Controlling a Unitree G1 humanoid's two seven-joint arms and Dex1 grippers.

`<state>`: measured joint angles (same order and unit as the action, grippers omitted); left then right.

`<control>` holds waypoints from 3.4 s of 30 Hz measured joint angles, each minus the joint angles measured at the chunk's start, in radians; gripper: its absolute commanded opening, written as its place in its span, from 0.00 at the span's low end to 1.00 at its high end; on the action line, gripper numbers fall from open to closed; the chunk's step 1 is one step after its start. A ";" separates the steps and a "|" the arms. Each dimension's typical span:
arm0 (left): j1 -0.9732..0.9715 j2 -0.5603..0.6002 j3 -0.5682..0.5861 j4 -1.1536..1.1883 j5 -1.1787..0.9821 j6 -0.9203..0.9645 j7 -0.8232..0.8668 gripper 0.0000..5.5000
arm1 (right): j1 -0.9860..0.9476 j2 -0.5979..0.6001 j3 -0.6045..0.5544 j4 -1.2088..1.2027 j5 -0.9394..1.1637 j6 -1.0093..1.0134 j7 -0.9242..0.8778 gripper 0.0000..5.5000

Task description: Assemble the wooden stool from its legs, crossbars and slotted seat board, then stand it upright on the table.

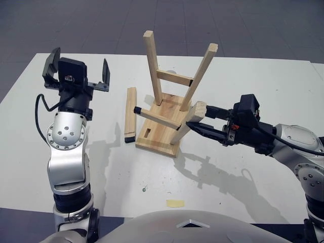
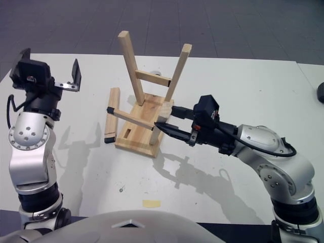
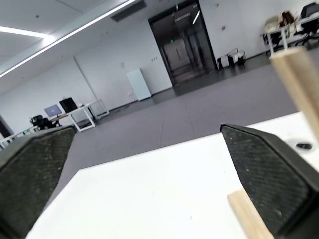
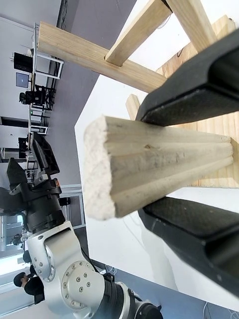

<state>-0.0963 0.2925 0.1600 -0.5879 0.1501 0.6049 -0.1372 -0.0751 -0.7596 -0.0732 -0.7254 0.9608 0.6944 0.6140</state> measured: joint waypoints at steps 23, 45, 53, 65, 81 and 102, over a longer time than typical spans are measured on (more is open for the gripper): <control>0.062 0.031 -0.224 0.208 -0.105 0.206 -0.159 0.98 | -0.220 0.081 -0.124 0.161 0.005 -0.022 -0.158 0.98; 0.132 0.326 -0.107 0.287 -0.154 0.196 -0.288 0.98 | -0.226 0.173 -0.161 0.155 -0.048 -0.065 -0.266 0.98; -0.012 0.308 -0.175 0.450 -0.231 0.087 -0.416 0.98 | -0.223 0.177 -0.158 0.155 -0.062 -0.065 -0.268 0.98; -0.087 0.415 -0.190 0.614 -0.261 0.051 -0.590 0.62 | -0.235 0.179 -0.146 0.177 -0.093 -0.065 -0.263 0.98; -0.013 0.372 -0.158 0.542 -0.278 0.016 -0.510 0.38 | -0.245 0.203 -0.141 0.195 -0.137 -0.073 -0.273 0.98; -0.439 -0.009 -0.237 0.142 -0.293 -0.241 -0.128 0.38 | -0.569 0.472 -0.113 0.298 0.485 0.032 -0.732 0.98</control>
<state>-0.5348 0.2830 -0.0773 -0.4460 -0.1424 0.3635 -0.2653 -0.6438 -0.2879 -0.1864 -0.4273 1.4460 0.7268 -0.1182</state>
